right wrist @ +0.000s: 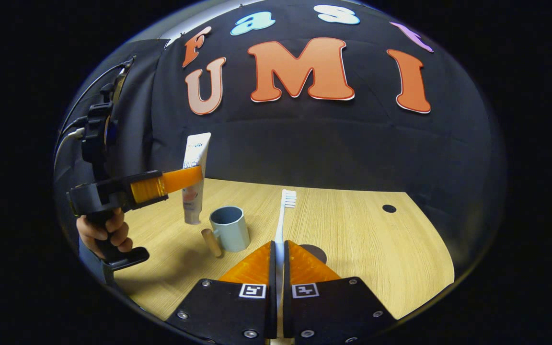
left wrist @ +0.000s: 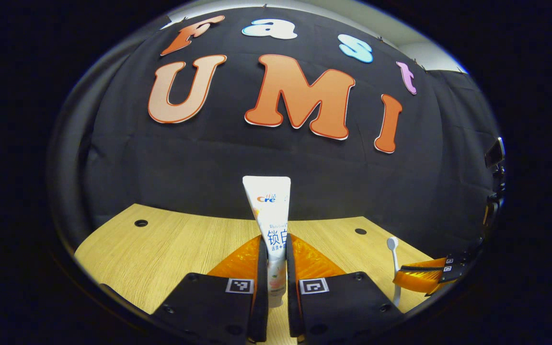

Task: Put the toothbrush and toothpaste on the desktop into the cup, then pick up the cup and place it on the coaster on the desktop.

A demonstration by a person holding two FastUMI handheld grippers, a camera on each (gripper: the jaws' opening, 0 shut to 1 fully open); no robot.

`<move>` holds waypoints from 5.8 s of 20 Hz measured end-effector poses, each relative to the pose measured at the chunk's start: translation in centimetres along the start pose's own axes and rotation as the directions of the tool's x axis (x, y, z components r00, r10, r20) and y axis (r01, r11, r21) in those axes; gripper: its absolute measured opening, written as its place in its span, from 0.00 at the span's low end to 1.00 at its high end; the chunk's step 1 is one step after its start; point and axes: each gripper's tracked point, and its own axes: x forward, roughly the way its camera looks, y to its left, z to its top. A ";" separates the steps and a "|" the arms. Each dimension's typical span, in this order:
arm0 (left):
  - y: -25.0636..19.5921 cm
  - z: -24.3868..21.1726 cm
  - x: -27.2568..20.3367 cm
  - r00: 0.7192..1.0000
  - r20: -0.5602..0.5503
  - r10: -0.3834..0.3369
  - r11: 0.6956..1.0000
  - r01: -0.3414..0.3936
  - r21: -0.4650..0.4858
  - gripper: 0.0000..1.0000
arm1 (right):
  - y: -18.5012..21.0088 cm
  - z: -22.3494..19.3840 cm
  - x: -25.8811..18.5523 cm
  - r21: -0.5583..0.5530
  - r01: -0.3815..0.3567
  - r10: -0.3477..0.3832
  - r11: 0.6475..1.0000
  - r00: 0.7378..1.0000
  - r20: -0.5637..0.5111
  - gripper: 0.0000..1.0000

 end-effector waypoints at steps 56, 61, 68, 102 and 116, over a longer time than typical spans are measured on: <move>7.8 -5.3 -1.6 0.998 -0.036 0.055 0.991 -0.059 -0.122 0.86 | 4.4 4.1 6.2 0.145 -0.208 0.166 0.967 0.952 0.256 0.05; 10.1 -4.3 -3.7 0.993 0.005 0.122 0.986 -0.120 -0.112 0.90 | 5.0 4.5 8.2 0.182 -0.241 0.181 0.953 0.939 0.293 0.06; 11.8 -4.9 -5.3 0.985 0.009 0.171 0.975 -0.168 -0.144 0.90 | 5.9 5.3 10.3 0.270 -0.309 0.207 0.912 0.914 0.349 0.05; 11.4 -8.6 -4.4 0.991 -0.034 0.133 0.951 -0.137 -0.277 0.94 | 8.8 3.6 14.5 0.178 -0.271 0.190 0.946 0.908 0.373 0.12; 3.3 -9.5 -4.3 0.977 -0.201 -0.075 0.958 0.014 -0.288 0.93 | 5.8 3.3 6.7 0.124 -0.227 0.171 0.966 0.920 0.352 0.73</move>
